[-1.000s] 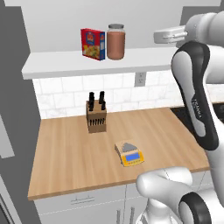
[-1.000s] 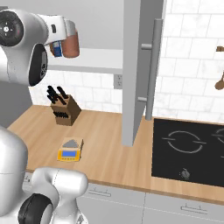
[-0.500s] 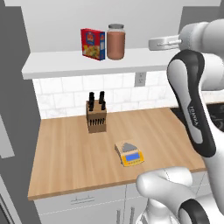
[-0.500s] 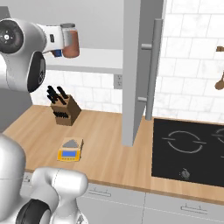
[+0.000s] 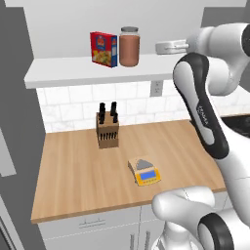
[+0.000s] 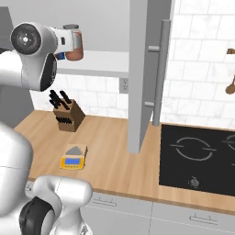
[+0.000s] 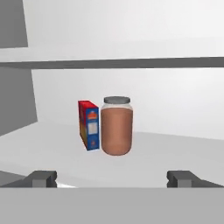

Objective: Pick the honey bottle and place it on the digital scale for weighing, and close the cabinet.

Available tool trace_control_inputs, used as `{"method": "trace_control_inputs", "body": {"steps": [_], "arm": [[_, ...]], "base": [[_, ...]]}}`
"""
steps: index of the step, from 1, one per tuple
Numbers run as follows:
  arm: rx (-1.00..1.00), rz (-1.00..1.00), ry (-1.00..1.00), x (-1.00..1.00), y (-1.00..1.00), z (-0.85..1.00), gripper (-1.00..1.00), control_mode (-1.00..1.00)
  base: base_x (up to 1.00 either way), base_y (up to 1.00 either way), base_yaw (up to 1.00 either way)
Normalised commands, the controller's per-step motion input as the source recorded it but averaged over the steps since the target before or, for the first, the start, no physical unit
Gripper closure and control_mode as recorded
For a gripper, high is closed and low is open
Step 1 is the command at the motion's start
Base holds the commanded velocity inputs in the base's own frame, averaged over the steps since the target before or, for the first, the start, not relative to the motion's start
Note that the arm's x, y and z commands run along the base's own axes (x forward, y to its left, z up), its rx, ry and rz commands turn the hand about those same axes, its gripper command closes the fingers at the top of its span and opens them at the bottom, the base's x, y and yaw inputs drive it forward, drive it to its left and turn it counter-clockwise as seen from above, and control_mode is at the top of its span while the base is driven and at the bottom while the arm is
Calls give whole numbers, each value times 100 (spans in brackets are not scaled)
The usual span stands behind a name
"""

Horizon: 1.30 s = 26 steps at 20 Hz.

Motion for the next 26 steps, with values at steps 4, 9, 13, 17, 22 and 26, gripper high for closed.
{"method": "trace_control_inputs", "body": {"steps": [4, 9, 13, 17, 22, 26], "arm": [[0, 1, 1, 29, 0, 0, -100, -100], [0, 1, 0, 38, 0, 0, -100, -100], [0, 1, 0, 31, 0, 0, -100, -100], [0, 1, 0, 31, 2, 0, -100, -100], [0, 0, 0, 38, 2, 0, -100, -100], [0, 0, 0, 31, 3, 0, -100, -100]], "base": [[0, 0, 0], [0, 0, 0], [0, 0, 0], [0, 0, 0], [0, 0, 0], [0, 0, 0]]}}
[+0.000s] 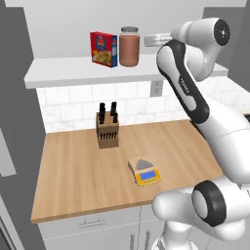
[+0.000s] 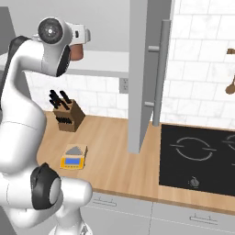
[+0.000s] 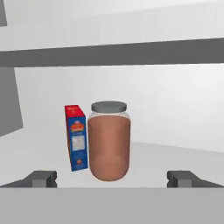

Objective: Pick the honey bottle and place it on the digital scale for weighing, and close the cabinet.

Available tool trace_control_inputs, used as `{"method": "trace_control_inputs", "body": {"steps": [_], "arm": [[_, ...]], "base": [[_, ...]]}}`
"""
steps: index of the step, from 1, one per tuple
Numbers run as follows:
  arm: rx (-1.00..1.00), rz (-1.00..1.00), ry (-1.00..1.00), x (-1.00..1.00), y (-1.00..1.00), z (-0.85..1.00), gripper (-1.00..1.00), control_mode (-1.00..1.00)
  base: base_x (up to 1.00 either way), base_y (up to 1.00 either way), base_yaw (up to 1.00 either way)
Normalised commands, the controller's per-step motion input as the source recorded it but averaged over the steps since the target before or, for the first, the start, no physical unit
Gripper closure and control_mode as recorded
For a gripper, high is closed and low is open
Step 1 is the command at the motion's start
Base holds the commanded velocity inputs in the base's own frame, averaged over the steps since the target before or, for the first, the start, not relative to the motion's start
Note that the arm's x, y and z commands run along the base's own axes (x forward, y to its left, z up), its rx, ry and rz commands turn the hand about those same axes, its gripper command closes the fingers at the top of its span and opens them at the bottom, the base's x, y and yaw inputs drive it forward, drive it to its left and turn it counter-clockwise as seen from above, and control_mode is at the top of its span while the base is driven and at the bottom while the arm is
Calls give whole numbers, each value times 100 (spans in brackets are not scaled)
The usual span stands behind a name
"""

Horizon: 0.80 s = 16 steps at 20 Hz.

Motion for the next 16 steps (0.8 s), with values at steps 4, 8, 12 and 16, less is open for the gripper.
{"method": "trace_control_inputs", "body": {"steps": [4, 8, 12, 16], "arm": [[0, 0, 0, 25, 9, 4, -100, -100], [0, 0, 1, 33, 20, 11, -100, -100], [0, 0, 2, 38, 15, 3, -100, -100], [0, 0, 2, 33, 4, 2, -100, -100]], "base": [[0, 0, 0], [0, 0, 0], [0, 0, 0], [0, 0, 0]]}}
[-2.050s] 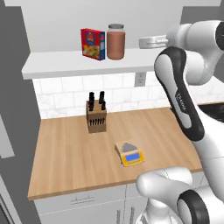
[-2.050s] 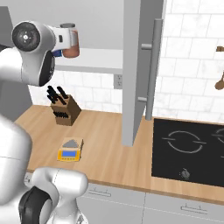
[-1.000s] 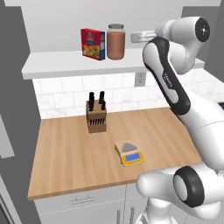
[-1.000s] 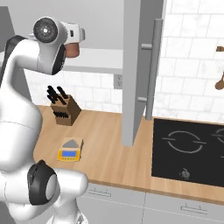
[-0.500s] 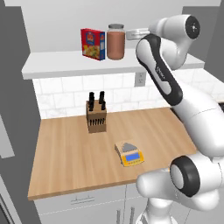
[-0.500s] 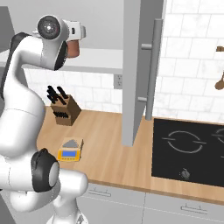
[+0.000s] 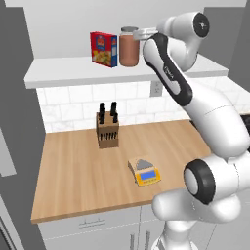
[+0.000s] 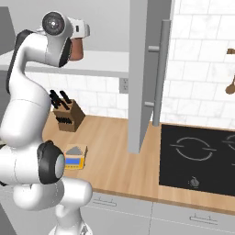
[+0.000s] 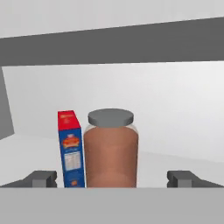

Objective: Pick the honey bottle and place it on the digital scale for weighing, and close the cabinet.

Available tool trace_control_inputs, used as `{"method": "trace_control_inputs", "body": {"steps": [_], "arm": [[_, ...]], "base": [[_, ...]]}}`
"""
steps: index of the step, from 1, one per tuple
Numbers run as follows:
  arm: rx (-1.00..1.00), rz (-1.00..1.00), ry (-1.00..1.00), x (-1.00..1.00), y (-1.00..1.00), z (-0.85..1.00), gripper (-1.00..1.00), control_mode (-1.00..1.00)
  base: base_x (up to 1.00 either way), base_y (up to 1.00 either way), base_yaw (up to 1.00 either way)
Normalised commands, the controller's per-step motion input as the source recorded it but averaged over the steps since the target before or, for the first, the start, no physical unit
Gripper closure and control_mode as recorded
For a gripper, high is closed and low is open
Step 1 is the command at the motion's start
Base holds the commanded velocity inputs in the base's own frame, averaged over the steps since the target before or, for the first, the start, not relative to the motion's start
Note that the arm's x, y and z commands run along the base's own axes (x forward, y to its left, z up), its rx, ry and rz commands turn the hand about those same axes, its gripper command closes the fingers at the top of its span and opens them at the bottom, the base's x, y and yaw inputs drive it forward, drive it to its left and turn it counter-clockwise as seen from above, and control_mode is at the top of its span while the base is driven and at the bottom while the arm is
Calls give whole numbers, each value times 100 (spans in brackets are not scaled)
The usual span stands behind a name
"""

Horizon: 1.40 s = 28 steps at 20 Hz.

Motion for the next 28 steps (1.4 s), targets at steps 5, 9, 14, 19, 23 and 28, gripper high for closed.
{"method": "trace_control_inputs", "body": {"steps": [5, 9, 14, 19, 23, 28], "arm": [[0, 0, 1, 29, 5, 9, -100, -100], [0, 0, 1, 30, 15, 4, -100, -100], [0, 0, 5, 36, 13, 0, -100, -100], [0, 0, 10, 34, 7, 0, -100, -100], [0, 0, 2, 14, 3, 8, -100, -100], [0, 0, 0, 0, 0, 7, -100, -100]], "base": [[0, 0, 0], [0, 0, 0], [0, 0, 0], [0, 0, 0], [0, 0, 0], [0, 0, 0]]}}
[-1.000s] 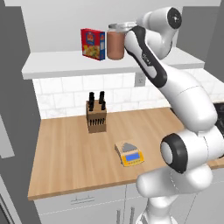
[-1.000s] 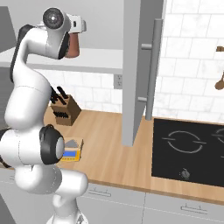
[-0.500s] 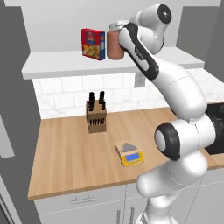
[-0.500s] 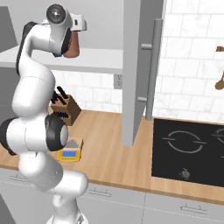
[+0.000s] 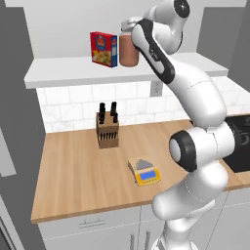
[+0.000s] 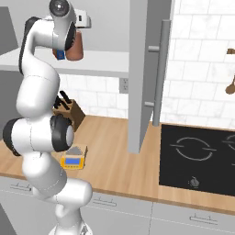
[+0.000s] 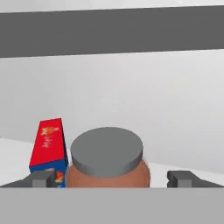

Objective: Pick the honey bottle and place it on the digital scale for weighing, and close the cabinet.

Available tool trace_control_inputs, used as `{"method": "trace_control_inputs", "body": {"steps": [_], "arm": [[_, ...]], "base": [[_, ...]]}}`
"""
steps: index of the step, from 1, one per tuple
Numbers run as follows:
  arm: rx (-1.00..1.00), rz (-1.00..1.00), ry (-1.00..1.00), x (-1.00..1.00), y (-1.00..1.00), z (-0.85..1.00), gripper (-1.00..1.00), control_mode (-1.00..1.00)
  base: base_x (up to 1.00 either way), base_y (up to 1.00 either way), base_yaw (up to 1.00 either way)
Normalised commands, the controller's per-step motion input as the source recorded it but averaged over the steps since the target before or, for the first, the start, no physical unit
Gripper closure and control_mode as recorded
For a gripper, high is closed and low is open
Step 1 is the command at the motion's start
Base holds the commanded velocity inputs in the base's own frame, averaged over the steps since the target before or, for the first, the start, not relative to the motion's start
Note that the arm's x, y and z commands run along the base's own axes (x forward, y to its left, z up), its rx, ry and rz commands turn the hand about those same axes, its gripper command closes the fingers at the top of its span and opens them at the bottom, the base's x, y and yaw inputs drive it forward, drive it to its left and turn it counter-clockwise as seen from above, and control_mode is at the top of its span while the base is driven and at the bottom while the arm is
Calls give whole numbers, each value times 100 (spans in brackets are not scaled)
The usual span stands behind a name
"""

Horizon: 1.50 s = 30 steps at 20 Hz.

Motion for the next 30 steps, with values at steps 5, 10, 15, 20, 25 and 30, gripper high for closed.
{"method": "trace_control_inputs", "body": {"steps": [5, 10, 15, 20, 25, 30], "arm": [[0, 0, 0, 17, 4, -14, -100, -100], [0, 0, 0, 29, 7, -7, -100, -100], [0, 0, 0, 4, 13, -2, -100, -100], [0, 0, 0, 3, 17, -11, -100, -100], [0, 0, 0, 23, 1, 0, -100, -100], [0, 0, 0, 33, 0, -3, 100, -100]], "base": [[0, 0, 0], [0, 0, 0], [0, 0, 0], [0, 0, 0], [0, 0, 0], [0, 0, 0]]}}
